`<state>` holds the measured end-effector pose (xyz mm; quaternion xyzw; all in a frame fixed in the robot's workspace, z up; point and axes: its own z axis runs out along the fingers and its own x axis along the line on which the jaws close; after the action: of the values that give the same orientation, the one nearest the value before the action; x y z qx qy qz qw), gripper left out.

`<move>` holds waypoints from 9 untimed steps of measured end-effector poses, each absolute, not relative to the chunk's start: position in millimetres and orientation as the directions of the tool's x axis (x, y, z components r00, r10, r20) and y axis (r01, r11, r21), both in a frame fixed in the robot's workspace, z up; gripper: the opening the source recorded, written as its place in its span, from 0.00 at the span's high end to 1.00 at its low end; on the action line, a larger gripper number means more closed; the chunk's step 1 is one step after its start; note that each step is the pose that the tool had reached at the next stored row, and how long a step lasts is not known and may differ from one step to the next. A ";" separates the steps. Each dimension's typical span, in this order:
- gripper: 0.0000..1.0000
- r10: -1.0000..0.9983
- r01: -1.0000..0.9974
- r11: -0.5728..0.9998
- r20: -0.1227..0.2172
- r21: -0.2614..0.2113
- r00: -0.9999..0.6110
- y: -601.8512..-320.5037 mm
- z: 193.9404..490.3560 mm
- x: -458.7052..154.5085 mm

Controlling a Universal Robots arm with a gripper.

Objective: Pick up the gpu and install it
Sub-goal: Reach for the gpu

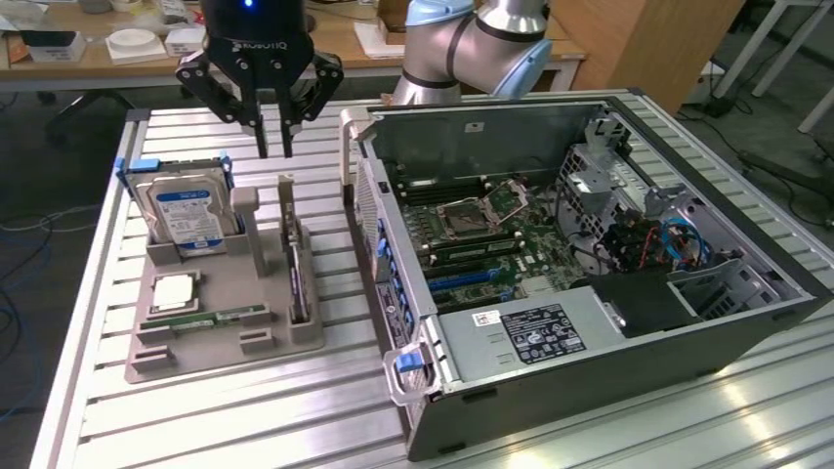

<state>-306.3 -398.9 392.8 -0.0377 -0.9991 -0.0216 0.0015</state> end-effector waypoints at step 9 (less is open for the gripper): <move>0.70 0.075 0.075 0.996 0.005 0.043 -0.997 -398.9 392.8 -306.3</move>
<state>-306.3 -398.9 392.8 -0.0377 -0.9991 -0.0216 0.0015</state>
